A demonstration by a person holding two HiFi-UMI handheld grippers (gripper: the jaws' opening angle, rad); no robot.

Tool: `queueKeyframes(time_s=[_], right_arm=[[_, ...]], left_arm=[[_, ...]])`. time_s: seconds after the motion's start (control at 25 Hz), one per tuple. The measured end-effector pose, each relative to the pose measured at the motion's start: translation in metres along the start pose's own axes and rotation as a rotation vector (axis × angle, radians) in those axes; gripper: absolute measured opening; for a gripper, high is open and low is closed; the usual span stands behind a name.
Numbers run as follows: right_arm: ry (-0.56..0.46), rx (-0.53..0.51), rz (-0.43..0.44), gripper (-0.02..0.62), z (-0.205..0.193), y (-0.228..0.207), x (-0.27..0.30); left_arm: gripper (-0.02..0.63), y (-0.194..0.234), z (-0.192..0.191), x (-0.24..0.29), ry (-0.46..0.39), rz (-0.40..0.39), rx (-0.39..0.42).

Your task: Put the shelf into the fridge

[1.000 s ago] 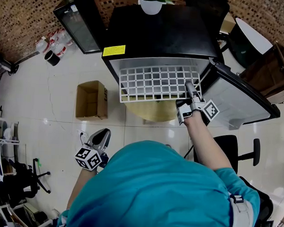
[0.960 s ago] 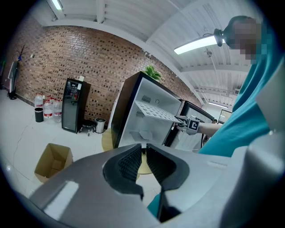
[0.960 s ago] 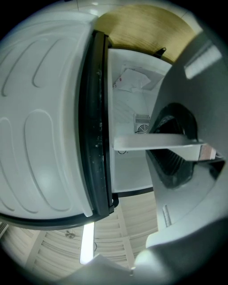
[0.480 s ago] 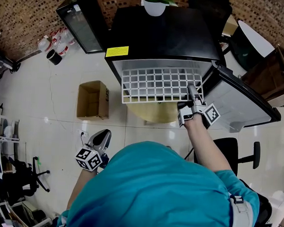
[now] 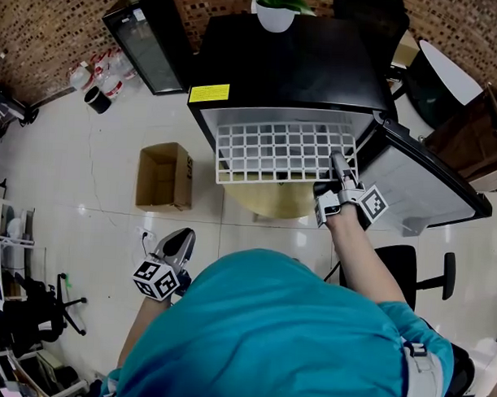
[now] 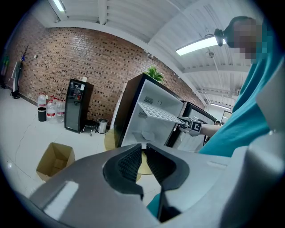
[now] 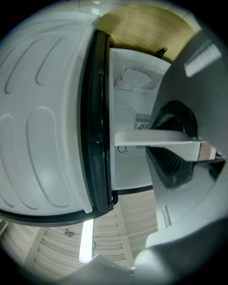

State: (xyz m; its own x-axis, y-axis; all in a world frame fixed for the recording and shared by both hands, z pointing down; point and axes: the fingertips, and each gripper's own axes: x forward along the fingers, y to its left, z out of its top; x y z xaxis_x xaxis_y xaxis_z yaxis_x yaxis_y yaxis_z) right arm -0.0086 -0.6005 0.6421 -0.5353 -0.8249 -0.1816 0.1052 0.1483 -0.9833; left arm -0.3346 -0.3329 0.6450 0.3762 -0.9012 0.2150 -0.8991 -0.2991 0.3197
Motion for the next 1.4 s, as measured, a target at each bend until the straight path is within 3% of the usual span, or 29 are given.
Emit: queueKeyframes(time_s=[0.2,0.48,0.6,0.68,0.88,1.16,1.4], right_arm=[[0.007,-0.012,0.014,0.063,0.001,0.003,0.000],[0.038,-0.106,-0.054,0.064,-0.004,0.008,-0.001],[0.106,-0.076,-0.067,0.058,-0.029,0.005,0.003],[0.105,-0.048,-0.086,0.028,-0.042,0.003,0.004],[0.107,0.010,-0.086,0.041,-0.043,0.000,0.007],[0.055,0.062,-0.041,0.032,-0.040,0.014,0.018],[0.016,0.065,-0.050,0.026,-0.037,0.005,0.038]], left_arm=[[0.035,-0.001,0.000,0.002,0.000,-0.001,-0.002],[0.035,0.001,0.002,0.002,-0.001,0.001,-0.002],[0.035,0.002,0.002,0.002,-0.001,0.002,-0.003],[0.035,0.001,0.002,0.002,-0.001,0.000,0.000],[0.035,0.004,0.002,-0.003,-0.001,0.009,-0.007],[0.035,0.005,0.000,0.000,0.006,0.006,-0.009],[0.035,0.007,-0.003,0.003,0.009,0.008,-0.016]])
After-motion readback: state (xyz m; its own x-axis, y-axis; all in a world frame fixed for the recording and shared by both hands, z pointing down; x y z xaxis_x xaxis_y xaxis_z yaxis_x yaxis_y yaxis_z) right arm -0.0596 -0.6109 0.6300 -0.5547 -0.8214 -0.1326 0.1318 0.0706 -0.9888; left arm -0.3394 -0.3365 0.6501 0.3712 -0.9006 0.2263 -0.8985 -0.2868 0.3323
